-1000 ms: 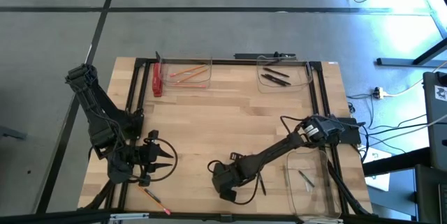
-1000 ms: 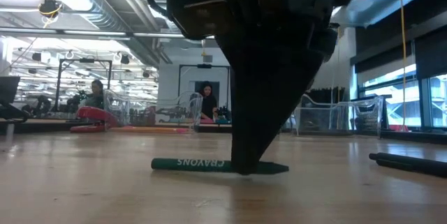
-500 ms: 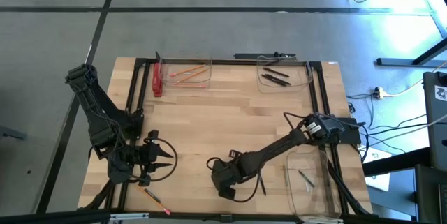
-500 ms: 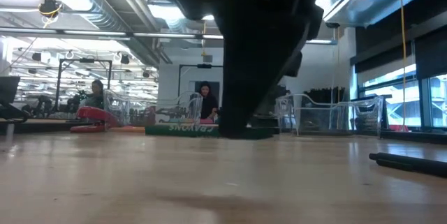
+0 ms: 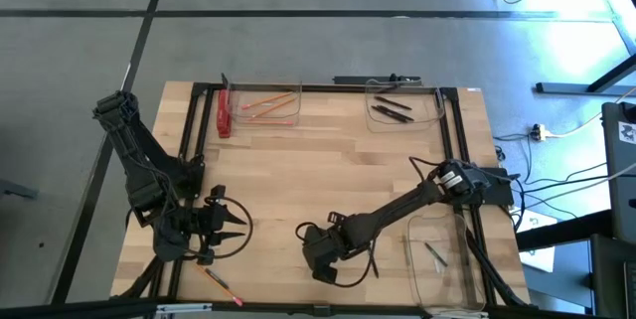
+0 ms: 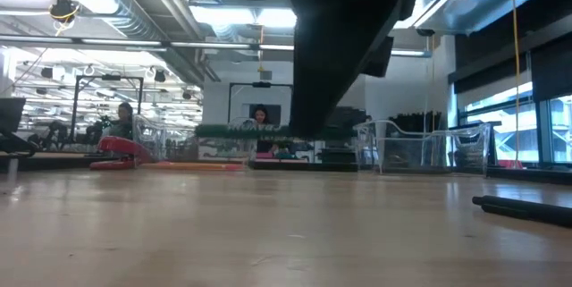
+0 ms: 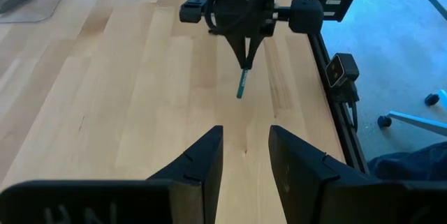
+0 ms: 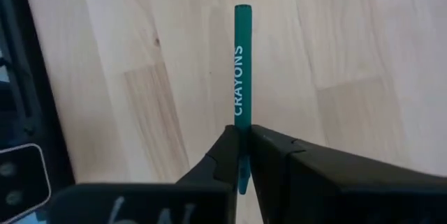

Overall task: Sort crayons/erasers/pens/pencils in bins
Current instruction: Put the right green crayon into the bottom transparent bin

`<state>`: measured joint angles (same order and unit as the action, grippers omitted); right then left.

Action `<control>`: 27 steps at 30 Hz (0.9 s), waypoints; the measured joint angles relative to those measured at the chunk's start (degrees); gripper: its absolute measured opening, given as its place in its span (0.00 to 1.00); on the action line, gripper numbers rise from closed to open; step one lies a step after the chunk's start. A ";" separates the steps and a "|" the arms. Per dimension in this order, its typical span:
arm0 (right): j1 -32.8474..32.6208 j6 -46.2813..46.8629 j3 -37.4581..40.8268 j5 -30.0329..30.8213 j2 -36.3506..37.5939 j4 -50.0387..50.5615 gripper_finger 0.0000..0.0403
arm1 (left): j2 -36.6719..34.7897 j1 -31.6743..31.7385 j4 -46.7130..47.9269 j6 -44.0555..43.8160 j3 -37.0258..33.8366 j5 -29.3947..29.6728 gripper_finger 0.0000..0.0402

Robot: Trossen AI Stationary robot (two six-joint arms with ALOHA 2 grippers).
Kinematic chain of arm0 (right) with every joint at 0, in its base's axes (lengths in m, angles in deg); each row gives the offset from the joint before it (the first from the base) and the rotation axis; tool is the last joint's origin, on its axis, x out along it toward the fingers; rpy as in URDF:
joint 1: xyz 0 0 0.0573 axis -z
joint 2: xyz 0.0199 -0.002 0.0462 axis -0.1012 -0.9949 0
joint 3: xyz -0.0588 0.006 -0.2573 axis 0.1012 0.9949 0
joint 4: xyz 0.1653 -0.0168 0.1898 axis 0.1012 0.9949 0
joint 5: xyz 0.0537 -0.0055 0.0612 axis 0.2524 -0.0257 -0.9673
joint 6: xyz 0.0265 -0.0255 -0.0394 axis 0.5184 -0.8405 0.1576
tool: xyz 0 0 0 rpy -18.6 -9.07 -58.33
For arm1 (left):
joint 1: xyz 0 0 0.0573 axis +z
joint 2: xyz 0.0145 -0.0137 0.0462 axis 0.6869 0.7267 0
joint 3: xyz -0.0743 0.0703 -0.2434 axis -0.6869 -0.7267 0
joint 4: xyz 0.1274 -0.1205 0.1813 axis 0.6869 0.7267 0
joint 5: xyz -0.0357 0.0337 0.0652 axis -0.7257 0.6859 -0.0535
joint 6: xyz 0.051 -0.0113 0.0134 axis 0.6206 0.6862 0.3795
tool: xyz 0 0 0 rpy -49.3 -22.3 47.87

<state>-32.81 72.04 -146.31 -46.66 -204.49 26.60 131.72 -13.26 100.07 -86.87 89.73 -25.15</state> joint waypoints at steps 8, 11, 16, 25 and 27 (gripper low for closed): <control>0.09 1.13 0.00 0.62 1.94 2.28 0.06 | 0.00 0.00 0.38 0.00 0.01 0.01 0.27; 0.19 1.26 0.00 0.60 2.84 3.08 0.06 | 0.00 -0.01 0.37 -0.02 0.01 0.01 0.27; 0.20 1.55 0.00 0.58 4.32 5.50 0.06 | 0.00 -0.01 0.39 0.00 0.00 0.01 0.27; 0.20 4.09 0.00 1.36 8.49 10.16 0.06 | 0.00 0.01 -0.08 -0.01 -0.01 0.28 0.27; 0.20 5.15 0.00 1.31 9.58 12.22 0.06 | 0.00 -0.01 -2.24 0.00 -0.01 1.07 0.27</control>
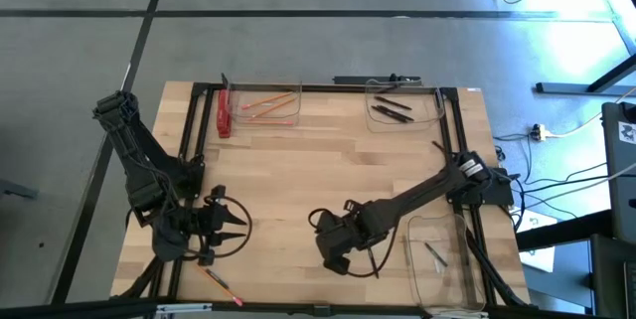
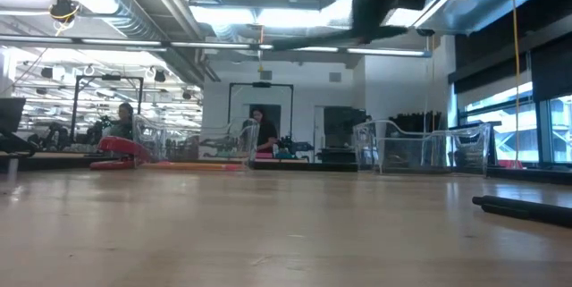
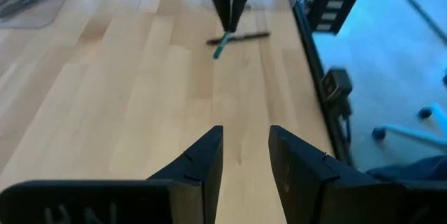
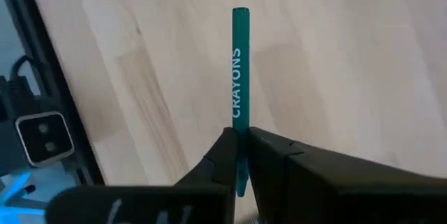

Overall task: Sort crayons/erasers/pens/pencils in bins
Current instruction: Put the right green crayon into the bottom transparent bin

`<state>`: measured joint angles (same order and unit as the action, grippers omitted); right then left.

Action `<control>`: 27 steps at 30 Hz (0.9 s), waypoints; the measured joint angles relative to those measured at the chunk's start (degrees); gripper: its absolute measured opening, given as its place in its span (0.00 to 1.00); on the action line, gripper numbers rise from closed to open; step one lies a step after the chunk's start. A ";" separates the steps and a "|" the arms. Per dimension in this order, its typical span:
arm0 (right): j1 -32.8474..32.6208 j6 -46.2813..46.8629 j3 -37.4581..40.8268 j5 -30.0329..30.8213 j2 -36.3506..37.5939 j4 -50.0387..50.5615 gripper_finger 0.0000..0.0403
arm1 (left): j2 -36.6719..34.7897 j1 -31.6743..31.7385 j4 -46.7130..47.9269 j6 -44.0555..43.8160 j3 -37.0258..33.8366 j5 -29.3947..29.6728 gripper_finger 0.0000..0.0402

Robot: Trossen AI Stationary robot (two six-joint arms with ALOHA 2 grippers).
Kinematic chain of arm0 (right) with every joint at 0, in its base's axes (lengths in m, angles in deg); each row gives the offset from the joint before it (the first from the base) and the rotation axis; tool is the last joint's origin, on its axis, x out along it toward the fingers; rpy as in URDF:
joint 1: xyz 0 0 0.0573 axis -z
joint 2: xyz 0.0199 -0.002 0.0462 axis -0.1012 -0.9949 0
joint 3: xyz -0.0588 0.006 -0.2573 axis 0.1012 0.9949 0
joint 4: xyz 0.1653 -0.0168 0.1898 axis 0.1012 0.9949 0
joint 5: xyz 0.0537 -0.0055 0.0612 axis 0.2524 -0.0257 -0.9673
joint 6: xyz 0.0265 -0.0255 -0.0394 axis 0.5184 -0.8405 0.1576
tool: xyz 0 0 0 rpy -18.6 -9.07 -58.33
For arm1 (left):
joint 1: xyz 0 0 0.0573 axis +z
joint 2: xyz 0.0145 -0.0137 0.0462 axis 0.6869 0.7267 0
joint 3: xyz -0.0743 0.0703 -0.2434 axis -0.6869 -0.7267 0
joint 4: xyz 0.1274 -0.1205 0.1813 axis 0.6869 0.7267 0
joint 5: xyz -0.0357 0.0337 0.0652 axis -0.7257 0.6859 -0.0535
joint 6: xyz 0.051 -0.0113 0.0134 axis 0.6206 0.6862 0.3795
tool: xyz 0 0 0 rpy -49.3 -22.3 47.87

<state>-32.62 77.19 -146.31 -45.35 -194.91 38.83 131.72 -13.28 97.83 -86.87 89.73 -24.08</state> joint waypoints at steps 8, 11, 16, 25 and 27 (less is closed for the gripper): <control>-1.34 5.44 0.00 0.06 5.88 10.38 0.06 | 0.00 0.02 -2.33 0.68 0.00 0.75 0.27; -2.63 8.55 0.09 0.07 7.41 15.61 0.06 | 0.00 0.02 -3.52 3.35 0.02 1.44 0.27; -5.34 14.38 0.09 0.08 10.11 21.61 0.06 | 0.00 0.50 -8.95 10.97 0.00 2.52 0.27; -11.15 27.05 0.09 -0.85 14.39 29.90 0.06 | 0.00 4.50 -24.53 32.29 0.02 -1.48 0.27; -12.73 30.01 0.09 -1.91 14.73 31.36 0.06 | 0.00 5.70 -26.55 35.96 0.02 -4.03 0.27</control>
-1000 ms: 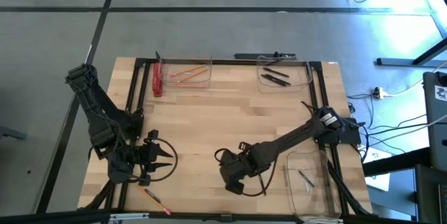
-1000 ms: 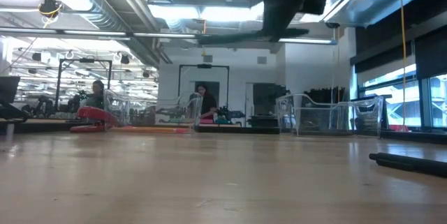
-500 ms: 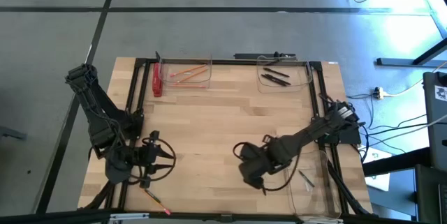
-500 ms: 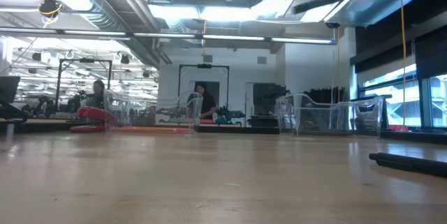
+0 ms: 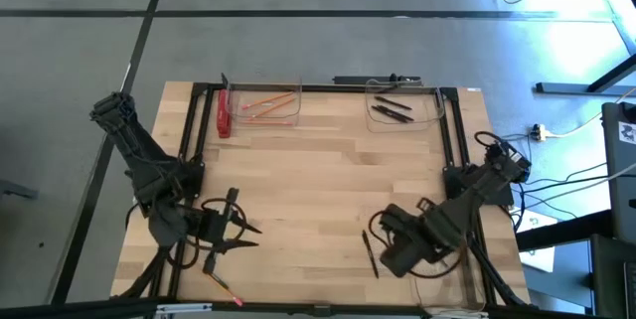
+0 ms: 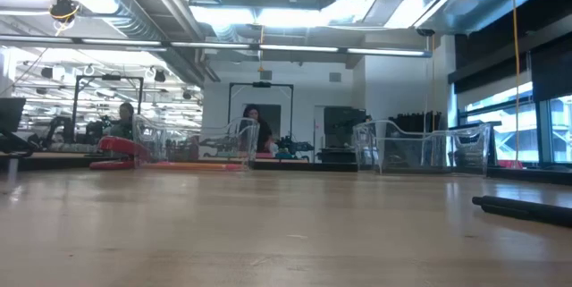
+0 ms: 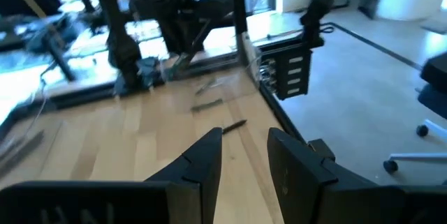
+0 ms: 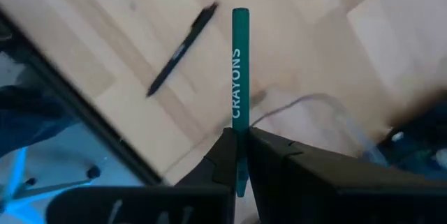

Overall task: Sort crayons/erasers/pens/pencils in bins
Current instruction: Put the right green crayon into the bottom transparent bin

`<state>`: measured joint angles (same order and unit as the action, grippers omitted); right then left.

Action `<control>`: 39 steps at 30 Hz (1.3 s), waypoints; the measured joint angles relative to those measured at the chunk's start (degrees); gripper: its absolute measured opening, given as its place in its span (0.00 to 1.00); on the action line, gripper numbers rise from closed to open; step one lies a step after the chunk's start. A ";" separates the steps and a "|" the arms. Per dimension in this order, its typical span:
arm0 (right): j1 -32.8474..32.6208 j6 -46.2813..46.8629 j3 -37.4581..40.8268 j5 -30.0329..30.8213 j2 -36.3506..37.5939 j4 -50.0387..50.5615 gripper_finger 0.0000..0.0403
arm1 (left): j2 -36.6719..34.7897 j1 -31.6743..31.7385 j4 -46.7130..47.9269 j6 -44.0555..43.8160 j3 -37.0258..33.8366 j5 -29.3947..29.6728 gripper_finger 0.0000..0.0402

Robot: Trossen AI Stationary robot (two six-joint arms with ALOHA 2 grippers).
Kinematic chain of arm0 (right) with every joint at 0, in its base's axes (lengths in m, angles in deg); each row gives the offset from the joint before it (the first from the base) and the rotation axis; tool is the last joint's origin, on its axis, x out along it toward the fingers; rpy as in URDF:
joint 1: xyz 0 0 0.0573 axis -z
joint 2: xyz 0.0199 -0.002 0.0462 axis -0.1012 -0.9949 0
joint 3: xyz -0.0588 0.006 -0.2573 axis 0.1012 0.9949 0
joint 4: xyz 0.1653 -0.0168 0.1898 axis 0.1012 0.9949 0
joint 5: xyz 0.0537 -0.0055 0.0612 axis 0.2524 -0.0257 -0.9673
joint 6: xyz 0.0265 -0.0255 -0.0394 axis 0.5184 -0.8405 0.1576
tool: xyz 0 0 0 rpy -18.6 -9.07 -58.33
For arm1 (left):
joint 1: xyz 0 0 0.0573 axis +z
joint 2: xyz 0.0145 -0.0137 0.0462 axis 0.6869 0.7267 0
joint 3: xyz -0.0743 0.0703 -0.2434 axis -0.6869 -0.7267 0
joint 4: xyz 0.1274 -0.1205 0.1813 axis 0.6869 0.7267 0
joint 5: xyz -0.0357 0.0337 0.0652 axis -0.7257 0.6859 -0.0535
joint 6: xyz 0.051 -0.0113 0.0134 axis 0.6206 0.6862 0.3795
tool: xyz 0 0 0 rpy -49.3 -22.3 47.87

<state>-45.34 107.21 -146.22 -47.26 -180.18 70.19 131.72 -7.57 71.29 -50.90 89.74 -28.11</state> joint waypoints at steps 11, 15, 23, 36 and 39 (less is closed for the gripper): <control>-7.38 15.51 0.57 -1.54 0.14 -0.51 0.06 | 0.00 8.23 -1.03 6.13 -0.01 -11.65 0.27; -10.19 21.68 0.57 -1.52 0.12 -0.54 0.06 | 0.00 10.43 -0.99 6.57 0.00 -15.10 0.27; -14.86 35.70 9.41 -9.88 0.08 -0.45 0.06 | 0.00 12.12 -1.01 9.04 0.00 -16.80 0.27; -14.62 36.74 22.53 -11.04 0.10 -9.20 0.06 | 0.00 12.33 -1.01 8.95 -0.01 -16.77 0.27; -14.60 36.72 25.66 -11.06 0.10 -13.32 0.06 | 0.00 12.34 -1.01 8.95 -0.01 -16.77 0.27</control>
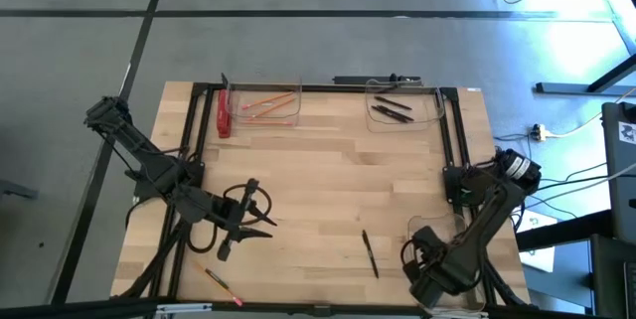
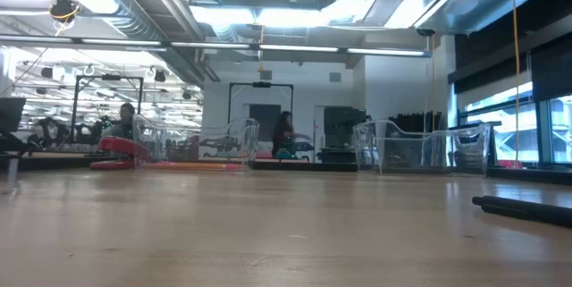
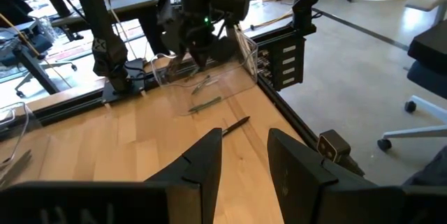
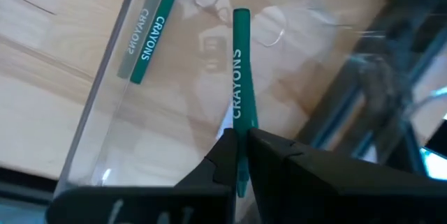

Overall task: Sort crayons/erasers/pens/pencils in bins
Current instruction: Put the right green crayon into the bottom transparent bin, then put the black pen into the top right transparent bin

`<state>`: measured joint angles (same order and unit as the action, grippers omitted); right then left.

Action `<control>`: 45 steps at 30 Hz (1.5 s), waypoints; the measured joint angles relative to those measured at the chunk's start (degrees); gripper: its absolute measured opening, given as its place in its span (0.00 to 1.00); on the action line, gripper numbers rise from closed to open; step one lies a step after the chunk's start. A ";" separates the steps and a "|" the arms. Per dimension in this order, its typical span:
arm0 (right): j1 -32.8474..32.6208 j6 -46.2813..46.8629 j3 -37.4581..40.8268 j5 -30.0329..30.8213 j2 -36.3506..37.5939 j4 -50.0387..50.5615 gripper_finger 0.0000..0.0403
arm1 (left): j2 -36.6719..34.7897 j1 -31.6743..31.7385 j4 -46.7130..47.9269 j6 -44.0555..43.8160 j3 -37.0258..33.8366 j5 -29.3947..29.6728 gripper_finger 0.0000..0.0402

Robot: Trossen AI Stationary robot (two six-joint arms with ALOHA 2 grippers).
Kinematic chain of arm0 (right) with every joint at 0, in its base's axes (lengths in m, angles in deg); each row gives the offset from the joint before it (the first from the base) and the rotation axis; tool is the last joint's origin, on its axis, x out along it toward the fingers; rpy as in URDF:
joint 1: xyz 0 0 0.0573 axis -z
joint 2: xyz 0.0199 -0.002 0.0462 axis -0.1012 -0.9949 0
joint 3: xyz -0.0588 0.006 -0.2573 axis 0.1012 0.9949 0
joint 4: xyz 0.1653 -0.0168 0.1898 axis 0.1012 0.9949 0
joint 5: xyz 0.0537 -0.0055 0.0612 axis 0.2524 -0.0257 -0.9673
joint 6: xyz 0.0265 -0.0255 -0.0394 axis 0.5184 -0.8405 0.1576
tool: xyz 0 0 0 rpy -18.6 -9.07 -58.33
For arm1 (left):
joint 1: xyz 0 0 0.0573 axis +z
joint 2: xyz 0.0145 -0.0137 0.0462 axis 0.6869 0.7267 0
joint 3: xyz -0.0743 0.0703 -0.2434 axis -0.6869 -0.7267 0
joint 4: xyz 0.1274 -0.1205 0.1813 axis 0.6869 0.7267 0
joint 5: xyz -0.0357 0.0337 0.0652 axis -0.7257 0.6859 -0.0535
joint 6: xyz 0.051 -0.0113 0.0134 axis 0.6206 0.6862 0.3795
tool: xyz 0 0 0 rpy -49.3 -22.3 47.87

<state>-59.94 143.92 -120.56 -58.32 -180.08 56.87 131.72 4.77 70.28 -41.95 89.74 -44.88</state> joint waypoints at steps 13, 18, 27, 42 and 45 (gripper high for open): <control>0.02 -0.38 5.05 0.02 0.04 -7.22 0.08 | 0.00 0.01 0.00 -0.42 0.01 0.04 0.27; 0.02 -0.20 5.05 0.02 0.04 -7.26 0.15 | 0.00 0.01 0.01 -0.42 0.00 0.20 0.27; 0.02 0.43 5.00 -1.05 0.04 -7.28 0.29 | 0.00 -0.02 0.22 -1.85 -0.01 0.22 0.27; 1.08 6.65 -7.73 22.56 0.07 -8.07 0.30 | -0.02 -1.74 14.23 -27.07 -0.01 0.30 0.27; 2.46 1.87 -8.11 30.65 0.07 -13.22 0.30 | -0.02 -2.64 16.41 -32.21 0.01 0.33 0.27</control>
<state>-57.47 145.79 -128.66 -27.67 -180.01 43.65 131.69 2.13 86.69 -74.16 89.74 -44.55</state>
